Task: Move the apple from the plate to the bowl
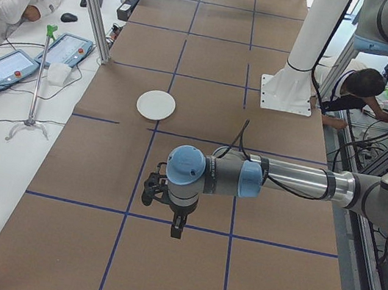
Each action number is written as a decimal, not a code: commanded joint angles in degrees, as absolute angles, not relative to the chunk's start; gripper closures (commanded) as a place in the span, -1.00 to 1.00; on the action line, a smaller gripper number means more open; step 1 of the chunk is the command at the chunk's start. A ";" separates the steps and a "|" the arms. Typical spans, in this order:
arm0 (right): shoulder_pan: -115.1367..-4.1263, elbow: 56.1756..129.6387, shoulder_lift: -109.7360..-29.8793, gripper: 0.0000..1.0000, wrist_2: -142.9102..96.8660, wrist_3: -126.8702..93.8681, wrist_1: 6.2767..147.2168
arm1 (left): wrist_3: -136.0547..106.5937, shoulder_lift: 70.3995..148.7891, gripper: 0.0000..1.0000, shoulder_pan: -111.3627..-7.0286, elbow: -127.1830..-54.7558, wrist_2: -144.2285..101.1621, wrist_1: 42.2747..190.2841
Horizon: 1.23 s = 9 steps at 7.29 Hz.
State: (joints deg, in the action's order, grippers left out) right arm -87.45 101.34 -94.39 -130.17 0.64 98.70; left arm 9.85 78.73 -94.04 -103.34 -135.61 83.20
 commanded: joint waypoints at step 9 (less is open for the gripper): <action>-87.45 101.42 -94.39 -1.00 -130.17 0.70 98.70 | 10.02 79.63 -1.00 -94.13 -103.45 -135.53 82.97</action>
State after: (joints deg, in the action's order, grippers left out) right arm -87.45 101.36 -94.39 -130.16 0.63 98.70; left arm 9.95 79.71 -94.10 -103.44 -135.53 83.01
